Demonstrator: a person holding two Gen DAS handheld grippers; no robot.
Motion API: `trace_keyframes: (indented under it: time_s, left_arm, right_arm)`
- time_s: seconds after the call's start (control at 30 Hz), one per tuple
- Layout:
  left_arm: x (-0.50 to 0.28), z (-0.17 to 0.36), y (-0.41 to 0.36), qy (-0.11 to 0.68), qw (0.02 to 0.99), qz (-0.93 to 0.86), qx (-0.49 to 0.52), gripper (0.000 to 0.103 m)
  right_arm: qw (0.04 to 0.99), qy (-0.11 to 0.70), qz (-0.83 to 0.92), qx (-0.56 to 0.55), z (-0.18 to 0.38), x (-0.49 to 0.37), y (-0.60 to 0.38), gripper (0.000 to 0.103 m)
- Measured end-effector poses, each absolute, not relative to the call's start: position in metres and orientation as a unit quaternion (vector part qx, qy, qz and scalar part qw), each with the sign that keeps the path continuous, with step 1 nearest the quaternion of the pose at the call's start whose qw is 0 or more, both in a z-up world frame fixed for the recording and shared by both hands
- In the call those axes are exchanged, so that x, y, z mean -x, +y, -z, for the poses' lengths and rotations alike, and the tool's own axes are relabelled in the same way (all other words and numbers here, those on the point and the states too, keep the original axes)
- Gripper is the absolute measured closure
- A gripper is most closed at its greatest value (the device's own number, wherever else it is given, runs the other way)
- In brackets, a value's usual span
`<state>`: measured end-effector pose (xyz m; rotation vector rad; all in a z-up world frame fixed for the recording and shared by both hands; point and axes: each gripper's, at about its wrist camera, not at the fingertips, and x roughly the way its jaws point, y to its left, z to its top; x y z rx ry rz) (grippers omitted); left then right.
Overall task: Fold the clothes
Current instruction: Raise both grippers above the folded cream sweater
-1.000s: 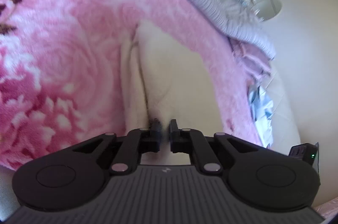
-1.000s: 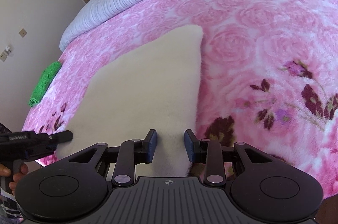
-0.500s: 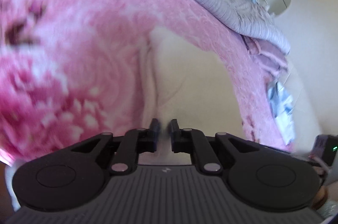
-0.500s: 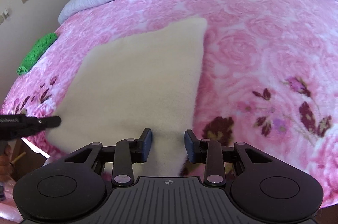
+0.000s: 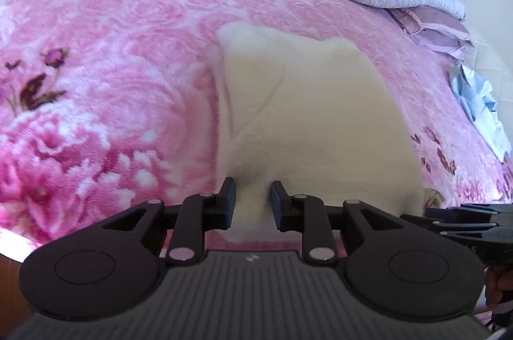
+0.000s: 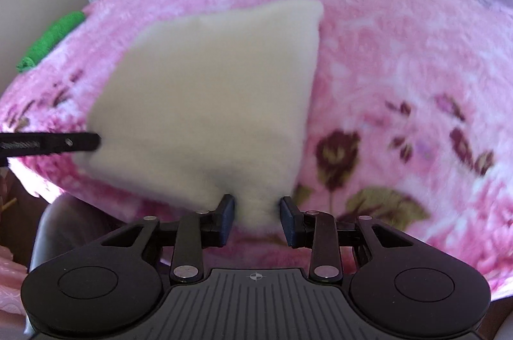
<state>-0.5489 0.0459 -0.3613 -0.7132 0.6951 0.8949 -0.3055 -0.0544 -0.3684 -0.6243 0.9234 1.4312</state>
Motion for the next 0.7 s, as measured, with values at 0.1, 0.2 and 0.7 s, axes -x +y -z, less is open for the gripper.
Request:
trace_keyframes:
  time_s: [0.1, 0.2, 0.7]
  left_arm:
    - [0.541, 0.347, 0.030, 0.341, 0.782, -0.422, 0.306, 0.082]
    - [0.533, 0.337, 0.012, 0.362, 0.778, -0.423, 0.290, 0.072]
    - [0.510, 0.340, -0.059, 0.410, 0.767, -0.443, 0.217, 0.060]
  right_arm:
    - [0.624, 0.398, -0.616, 0.270, 0.360, 0.309, -0.060, 0.070]
    - [0.634, 0.395, -0.612, 0.261, 0.348, 0.311, -0.070, 0.070]
    - [0.641, 0.419, -0.597, 0.240, 0.350, 0.317, -0.111, 0.063]
